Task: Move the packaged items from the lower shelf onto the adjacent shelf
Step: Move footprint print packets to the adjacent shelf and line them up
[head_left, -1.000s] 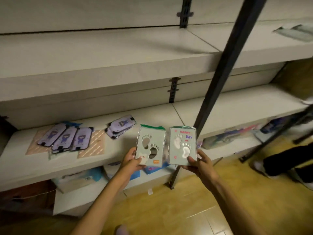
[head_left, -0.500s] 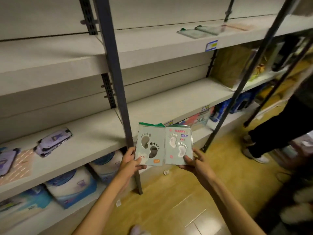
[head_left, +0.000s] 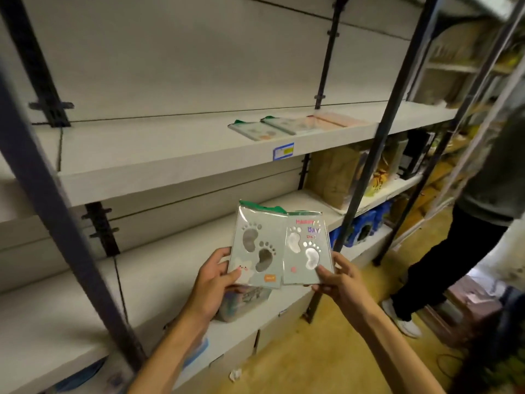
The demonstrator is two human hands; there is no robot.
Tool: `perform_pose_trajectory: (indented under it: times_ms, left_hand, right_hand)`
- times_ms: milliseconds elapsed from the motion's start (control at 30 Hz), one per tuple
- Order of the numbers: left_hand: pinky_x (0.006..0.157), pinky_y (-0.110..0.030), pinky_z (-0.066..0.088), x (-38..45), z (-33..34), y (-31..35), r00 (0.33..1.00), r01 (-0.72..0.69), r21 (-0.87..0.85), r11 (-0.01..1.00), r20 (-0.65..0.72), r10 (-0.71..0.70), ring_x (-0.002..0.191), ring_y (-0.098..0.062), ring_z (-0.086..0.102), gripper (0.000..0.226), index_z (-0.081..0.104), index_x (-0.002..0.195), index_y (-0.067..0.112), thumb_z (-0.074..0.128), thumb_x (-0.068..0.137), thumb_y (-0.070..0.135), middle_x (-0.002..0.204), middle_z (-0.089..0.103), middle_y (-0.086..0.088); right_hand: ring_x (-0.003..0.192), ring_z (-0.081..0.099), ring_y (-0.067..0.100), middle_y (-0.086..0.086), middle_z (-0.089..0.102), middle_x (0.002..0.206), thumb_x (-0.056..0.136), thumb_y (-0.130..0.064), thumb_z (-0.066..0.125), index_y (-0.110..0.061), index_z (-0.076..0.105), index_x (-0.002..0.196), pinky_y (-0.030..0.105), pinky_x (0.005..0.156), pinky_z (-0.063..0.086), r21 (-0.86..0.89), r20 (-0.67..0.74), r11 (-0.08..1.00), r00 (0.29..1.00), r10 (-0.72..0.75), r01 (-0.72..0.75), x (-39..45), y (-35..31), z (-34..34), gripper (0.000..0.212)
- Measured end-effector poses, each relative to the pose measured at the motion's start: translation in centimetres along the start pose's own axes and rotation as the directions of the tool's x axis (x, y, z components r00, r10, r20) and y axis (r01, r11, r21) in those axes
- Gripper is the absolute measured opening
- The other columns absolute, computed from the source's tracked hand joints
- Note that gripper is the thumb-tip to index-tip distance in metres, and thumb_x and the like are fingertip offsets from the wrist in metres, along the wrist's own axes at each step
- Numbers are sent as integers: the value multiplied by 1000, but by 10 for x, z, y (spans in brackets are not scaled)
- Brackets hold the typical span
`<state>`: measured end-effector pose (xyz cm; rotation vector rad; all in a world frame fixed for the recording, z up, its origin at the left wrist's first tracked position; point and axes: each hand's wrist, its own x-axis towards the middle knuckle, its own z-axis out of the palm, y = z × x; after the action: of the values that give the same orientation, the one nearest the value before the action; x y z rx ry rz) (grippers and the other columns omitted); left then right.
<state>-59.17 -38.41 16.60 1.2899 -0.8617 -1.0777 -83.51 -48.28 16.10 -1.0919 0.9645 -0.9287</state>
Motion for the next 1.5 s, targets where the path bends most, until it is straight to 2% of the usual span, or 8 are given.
perform_pose_trajectory:
  times_ms: [267, 400, 667, 933, 1000, 1100, 1267, 1500]
  left_hand:
    - [61, -28, 61, 77, 51, 80, 978, -187, -62, 980, -109, 179, 74, -17, 72, 28, 60, 111, 14, 53, 94, -7, 88, 78, -6]
    - [66, -36, 63, 105, 62, 126, 965, -182, -133, 974, -215, 151, 77, -23, 71, 25, 61, 112, 2, 54, 91, -9, 94, 71, -15]
    - [77, -35, 61, 186, 70, 198, 924, -147, -13, 989, -358, 133, 84, -23, 70, 24, 63, 110, -7, 56, 88, -5, 103, 72, -19]
    - [47, -19, 51, 242, 84, 213, 877, -10, 177, 984, -472, 93, 54, -15, 64, 22, 63, 104, -9, 58, 87, 4, 85, 69, -15]
    - [45, -18, 42, 246, 84, 212, 861, 53, 345, 937, -491, 132, 53, -14, 60, 20, 65, 97, -2, 61, 86, 15, 77, 66, -10]
    - [64, -30, 43, 246, 81, 209, 838, 164, 593, 788, -505, 206, 81, -27, 62, 30, 65, 82, 10, 57, 76, 37, 84, 68, -9]
    - [89, -36, 44, 249, 83, 197, 833, 364, 820, 441, -499, 241, 120, -33, 47, 48, 65, 113, 14, 54, 81, 49, 123, 60, -11]
    - [80, -34, 38, 249, 88, 198, 847, 373, 851, 370, -475, 239, 120, -29, 44, 51, 67, 111, 14, 54, 84, 56, 121, 57, -11]
  right_hand:
    - [104, 67, 44, 22, 70, 113, 94, -3, 57, -8, 57, 125, 55, 94, 51, -76, 106, 990, 988, -108, 116, 90, -111, -25, 32]
    - [92, 72, 27, 20, 69, 116, 92, 0, 56, -5, 57, 127, 30, 71, 62, -61, 178, 972, 960, -214, 228, 129, -159, -17, 36]
    - [93, 74, 23, 10, 73, 107, 95, 0, 57, -11, 63, 112, 28, 68, 62, -57, 228, 956, 936, -268, 288, 212, -235, 9, 21]
    - [87, 71, 28, 24, 69, 113, 95, 2, 55, 9, 55, 122, 23, 60, 56, -137, 262, 966, 948, -180, 221, 297, -271, 22, 28]
    - [85, 71, 27, 24, 69, 112, 95, 2, 55, 9, 56, 121, 23, 59, 56, -167, 289, 961, 943, -167, 221, 310, -274, 22, 27]
    - [84, 72, 26, 22, 70, 110, 94, -1, 57, 8, 55, 124, 22, 58, 55, -213, 314, 952, 938, -148, 221, 324, -275, 21, 31]
    - [80, 71, 26, 24, 70, 108, 95, -1, 56, 11, 56, 121, 22, 56, 56, -246, 339, 941, 930, -140, 231, 336, -274, 24, 29]
    - [93, 71, 28, 21, 71, 105, 96, -1, 56, 1, 59, 104, 25, 63, 59, -289, 434, 923, 894, -110, 254, 326, -273, 39, 10]
